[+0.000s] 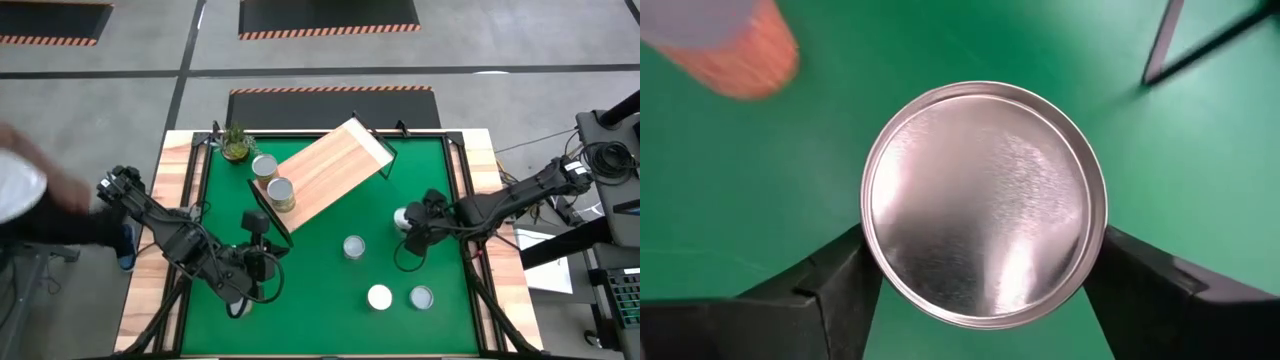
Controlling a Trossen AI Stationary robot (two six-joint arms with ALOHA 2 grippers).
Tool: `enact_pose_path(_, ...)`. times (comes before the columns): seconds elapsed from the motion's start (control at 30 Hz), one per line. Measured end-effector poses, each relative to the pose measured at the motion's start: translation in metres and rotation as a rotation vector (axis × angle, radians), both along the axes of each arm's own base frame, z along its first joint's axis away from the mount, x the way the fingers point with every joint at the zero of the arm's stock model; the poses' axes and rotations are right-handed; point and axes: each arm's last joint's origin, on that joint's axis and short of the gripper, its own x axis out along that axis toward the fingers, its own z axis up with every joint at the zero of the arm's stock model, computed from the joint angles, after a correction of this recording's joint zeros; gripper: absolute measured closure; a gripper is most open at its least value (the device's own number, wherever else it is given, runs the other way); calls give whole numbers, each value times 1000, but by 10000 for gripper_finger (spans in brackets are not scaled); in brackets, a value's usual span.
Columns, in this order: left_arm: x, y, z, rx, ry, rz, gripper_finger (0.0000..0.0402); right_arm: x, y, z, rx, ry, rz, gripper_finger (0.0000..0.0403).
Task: Pick and place cans onto a shelf
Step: Put the blue and yellow can on the shelf
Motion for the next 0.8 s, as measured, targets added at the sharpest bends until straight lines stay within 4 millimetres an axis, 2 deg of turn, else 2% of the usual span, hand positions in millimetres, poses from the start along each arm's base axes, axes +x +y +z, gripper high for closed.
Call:
enact_pose_path(0.2, -4, 31, 18, 48, -75, 117, 402, 8, 3, 49, 20, -89, 24, 105)
enact_pose_path(0.37, -9, 74, 32, 35, -102, 255, 402, 14, 0, 98, 18, -219, 47, 107)
enact_pose_path(0.5, -14, 110, 35, 6, -74, 382, 402, 21, -7, 133, -54, -294, 78, 107)
enact_pose_path(0.63, -16, 141, 31, -29, -2, 484, 402, 39, -16, 158, -158, -316, 129, 107)
enact_pose_path(0.8, -17, 162, 26, -35, 67, 558, 402, 74, -34, 177, -285, -320, 205, 107)
